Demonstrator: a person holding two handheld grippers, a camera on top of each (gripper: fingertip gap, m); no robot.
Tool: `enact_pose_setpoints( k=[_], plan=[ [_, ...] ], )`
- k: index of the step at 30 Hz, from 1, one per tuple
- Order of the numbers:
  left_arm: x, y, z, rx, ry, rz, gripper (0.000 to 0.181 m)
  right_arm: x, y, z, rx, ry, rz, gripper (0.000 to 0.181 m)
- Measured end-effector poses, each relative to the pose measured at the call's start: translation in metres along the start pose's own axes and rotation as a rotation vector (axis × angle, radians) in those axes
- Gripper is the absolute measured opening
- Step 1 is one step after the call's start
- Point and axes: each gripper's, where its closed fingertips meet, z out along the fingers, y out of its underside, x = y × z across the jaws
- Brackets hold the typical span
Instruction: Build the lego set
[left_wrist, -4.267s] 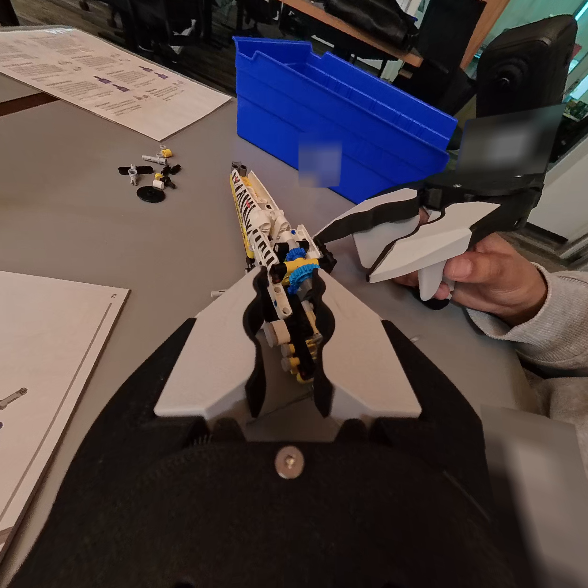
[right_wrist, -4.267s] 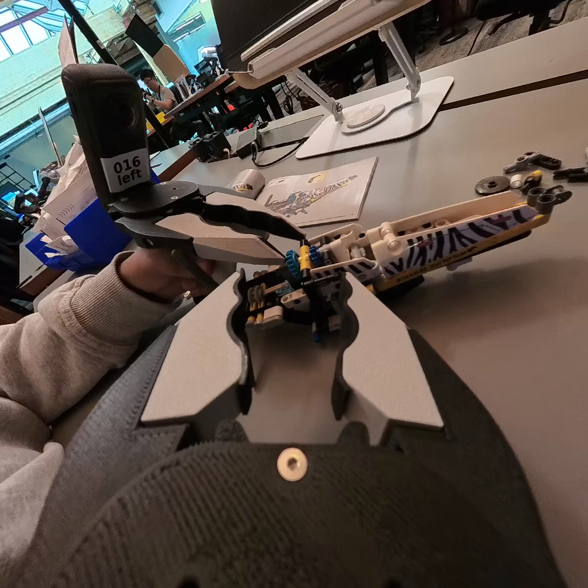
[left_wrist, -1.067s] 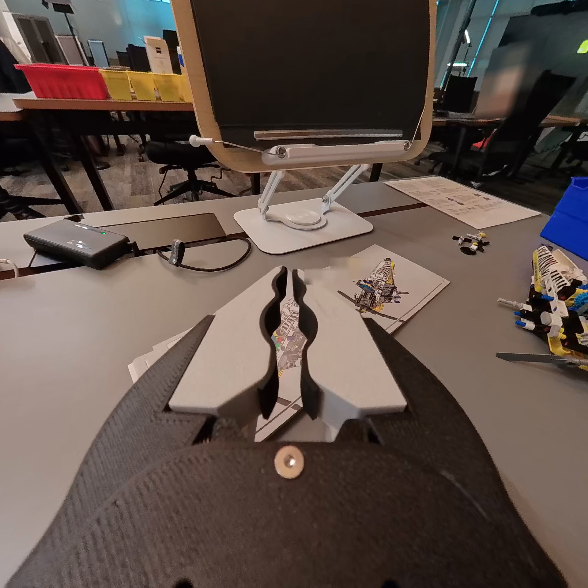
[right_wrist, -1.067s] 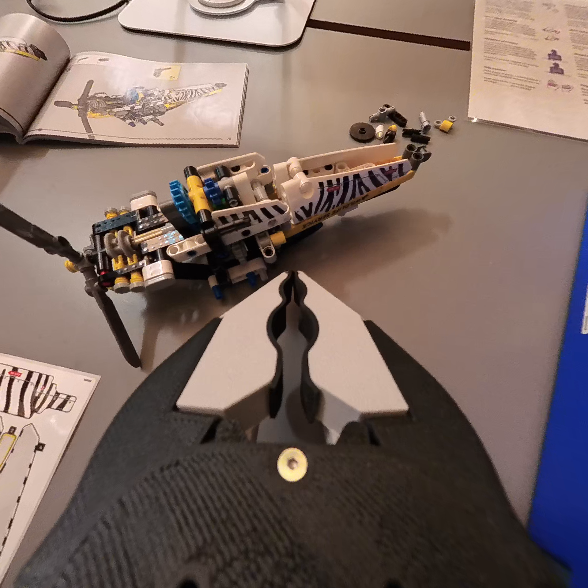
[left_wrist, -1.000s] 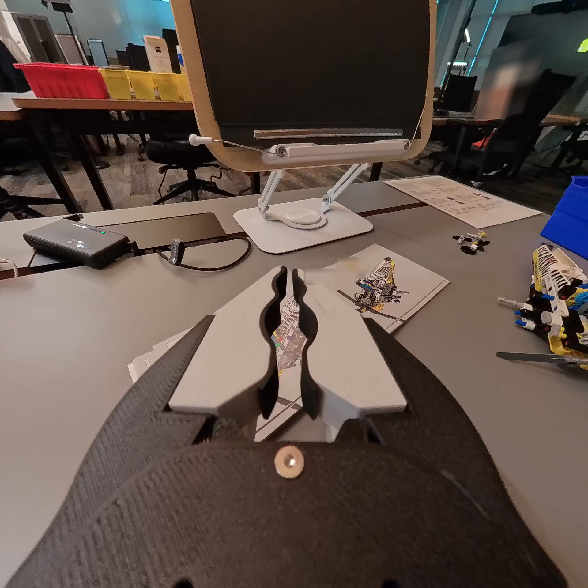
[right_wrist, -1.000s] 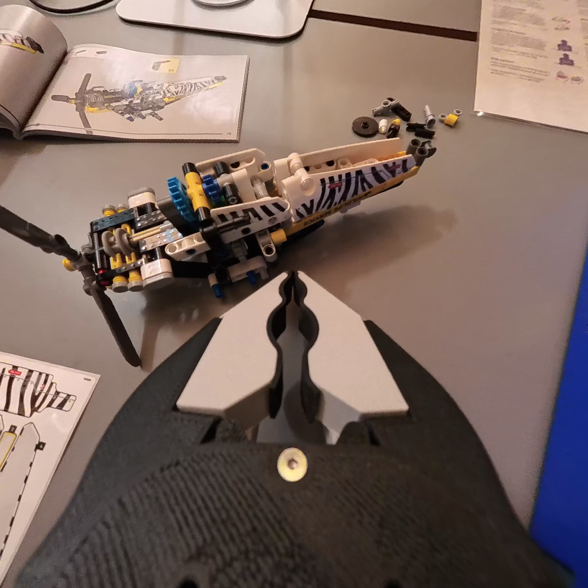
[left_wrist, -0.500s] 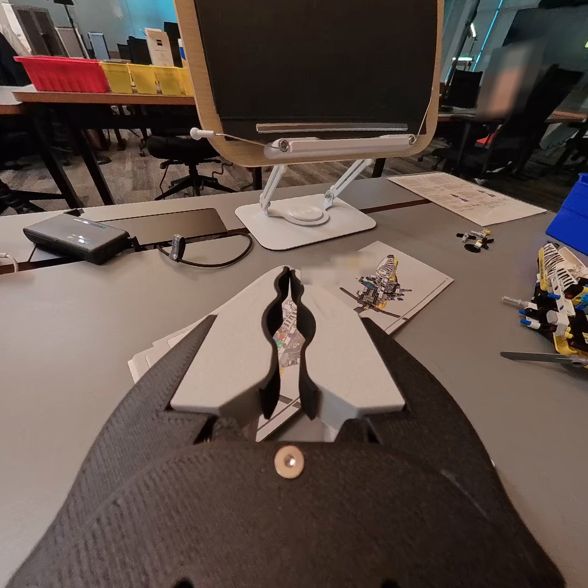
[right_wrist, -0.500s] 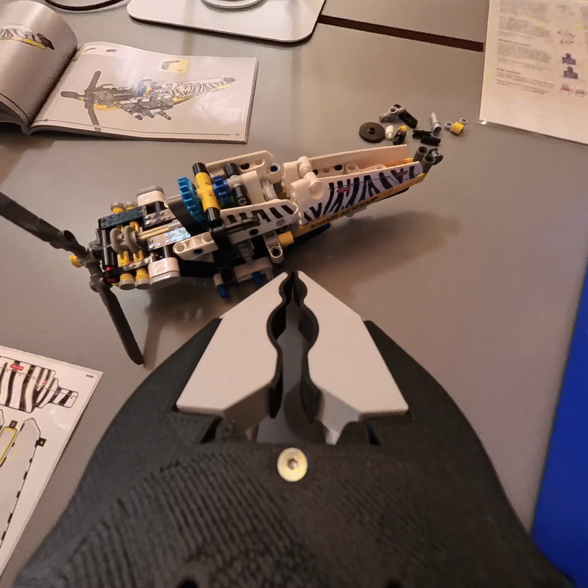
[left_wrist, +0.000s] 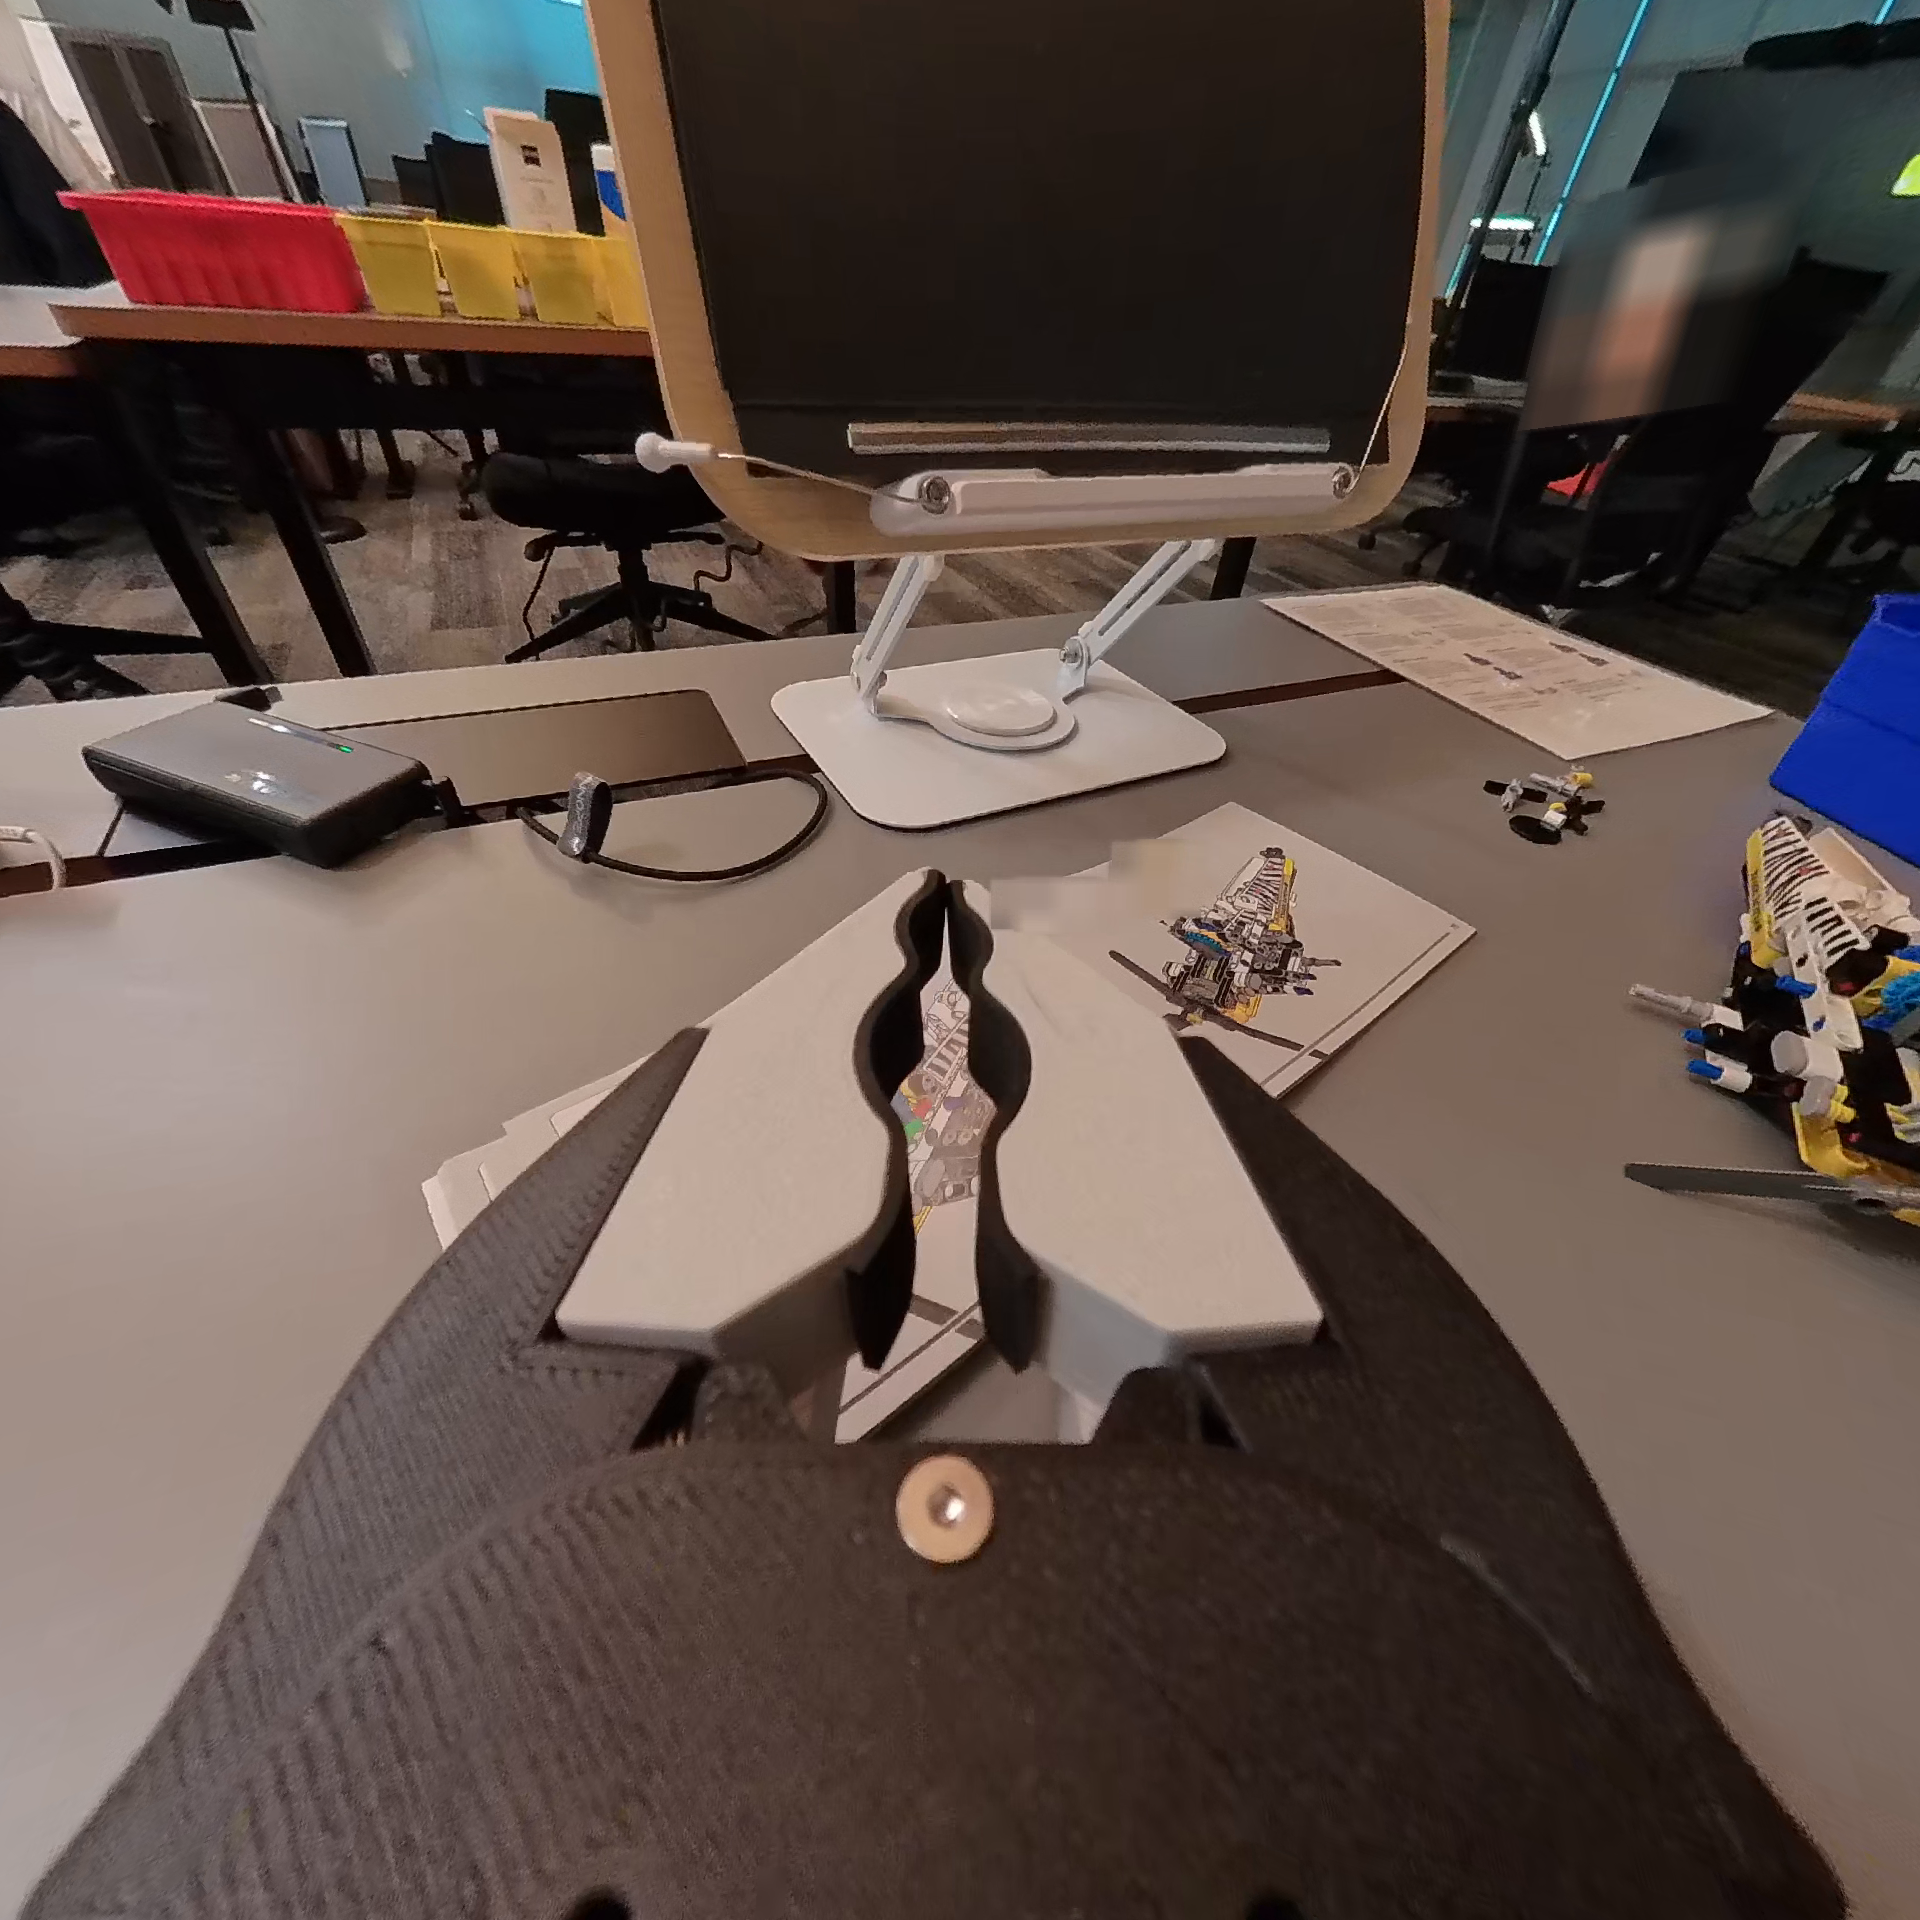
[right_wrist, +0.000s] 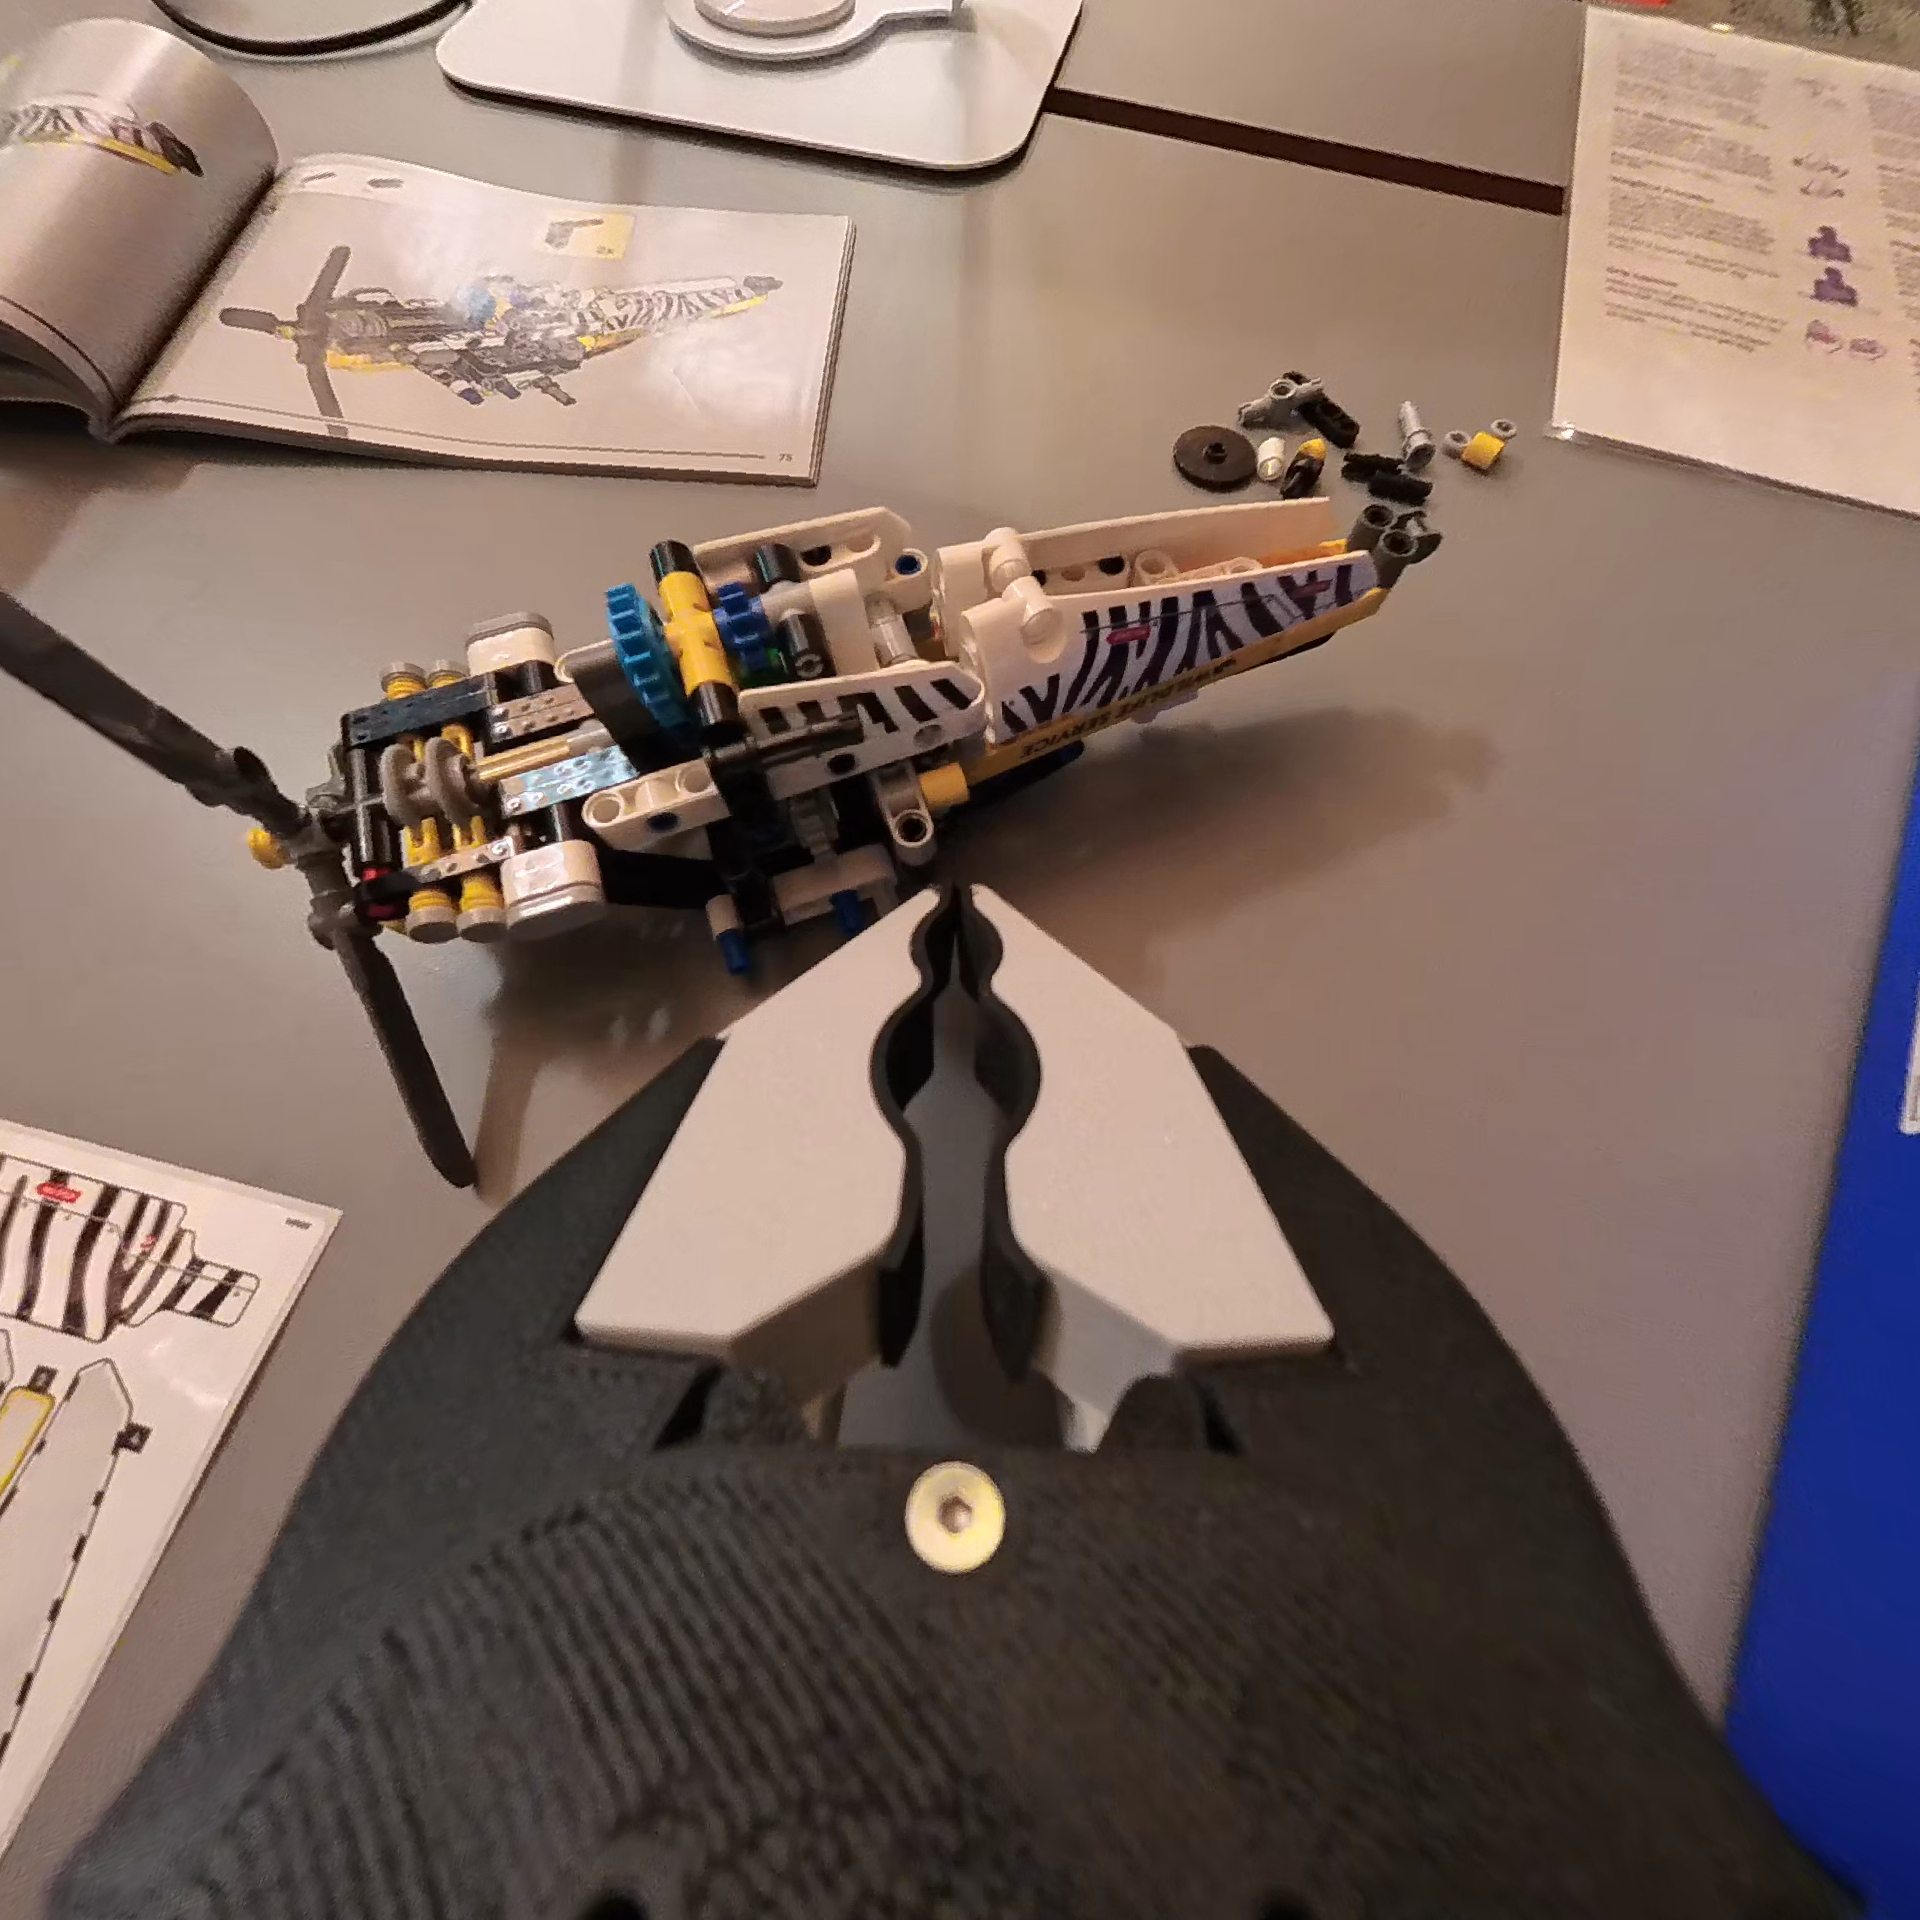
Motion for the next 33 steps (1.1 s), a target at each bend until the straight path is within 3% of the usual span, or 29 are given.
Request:
enact_pose_setpoints(
  k=[4,8,11,14,18,21,26,33],
  plan=[
    [-0.001,-0.009,-0.006,0.032,0.0,-0.016,0.0,0.007,-0.014,-0.011,0.113,0.032,-0.011,0.0],
    [-0.011,-0.008,-0.02,0.049,-0.038,-0.024,0.0,0.006,-0.052,-0.056,0.344,0.042,-0.065,0.012],
    [-0.014,-0.005,-0.03,0.087,-0.024,-0.049,0.0,-0.035,-0.074,-0.077,0.368,-0.048,-0.119,0.023],
    [-0.016,-0.013,-0.034,0.103,0.007,-0.073,0.0,-0.12,-0.09,-0.084,0.404,-0.311,-0.087,0.028],
    [-0.02,-0.011,-0.037,0.082,0.007,-0.065,0.0,-0.225,-0.088,-0.071,0.346,-0.56,-0.098,0.029],
    [-0.012,-0.013,-0.039,0.084,0.058,-0.088,0.0,-0.268,-0.065,-0.045,0.212,-0.592,-0.232,0.026],
    [-0.012,-0.015,-0.042,0.094,0.053,-0.141,0.0,-0.294,-0.062,-0.026,0.172,-0.627,-0.267,0.025],
    [-0.007,0.0,-0.035,0.0,0.014,-0.103,0.0,-0.287,-0.06,-0.023,0.153,-0.613,-0.238,0.025]
  ],
)
